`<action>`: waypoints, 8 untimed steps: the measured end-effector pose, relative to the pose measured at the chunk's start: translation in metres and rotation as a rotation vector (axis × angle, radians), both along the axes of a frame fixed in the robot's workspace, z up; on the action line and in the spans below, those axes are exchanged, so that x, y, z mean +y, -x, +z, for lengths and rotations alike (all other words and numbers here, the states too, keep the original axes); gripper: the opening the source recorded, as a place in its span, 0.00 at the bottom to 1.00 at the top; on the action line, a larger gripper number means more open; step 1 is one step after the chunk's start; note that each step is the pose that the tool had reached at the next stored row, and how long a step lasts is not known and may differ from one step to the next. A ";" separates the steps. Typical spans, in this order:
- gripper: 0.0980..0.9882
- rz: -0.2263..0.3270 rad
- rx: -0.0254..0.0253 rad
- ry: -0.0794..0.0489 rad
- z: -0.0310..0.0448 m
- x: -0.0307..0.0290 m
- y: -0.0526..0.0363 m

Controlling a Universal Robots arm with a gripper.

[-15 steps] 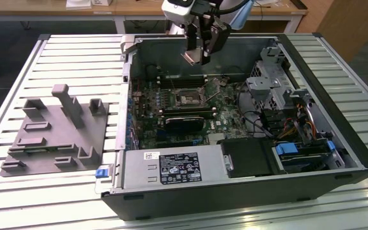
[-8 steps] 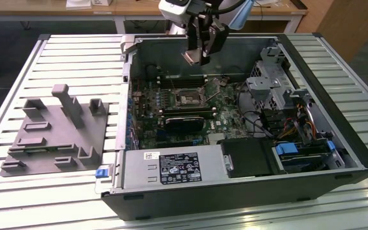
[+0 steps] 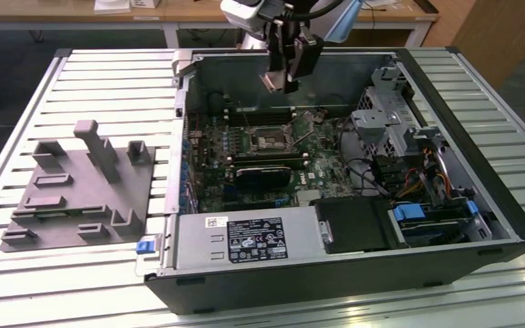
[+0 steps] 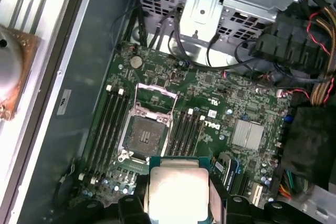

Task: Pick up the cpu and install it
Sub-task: 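Place the cpu into insertion slot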

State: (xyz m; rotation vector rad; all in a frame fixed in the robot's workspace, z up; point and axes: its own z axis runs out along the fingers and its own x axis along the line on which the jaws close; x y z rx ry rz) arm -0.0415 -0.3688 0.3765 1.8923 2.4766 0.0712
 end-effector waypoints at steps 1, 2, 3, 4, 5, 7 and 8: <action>0.50 -0.012 0.0000 0.000 -0.0001 0.0001 0.0000; 0.50 -0.024 0.0000 0.000 -0.0001 0.0001 0.0000; 0.50 -0.034 0.0000 0.000 -0.0002 0.0001 0.0000; 0.50 -0.044 0.0000 0.000 -0.0003 0.0002 0.0000; 0.50 -0.054 0.0000 0.000 -0.0003 0.0002 0.0000; 0.50 -0.114 0.0000 0.000 -0.0007 0.0003 0.0000; 0.50 -0.116 0.0000 0.000 -0.0007 0.0003 0.0000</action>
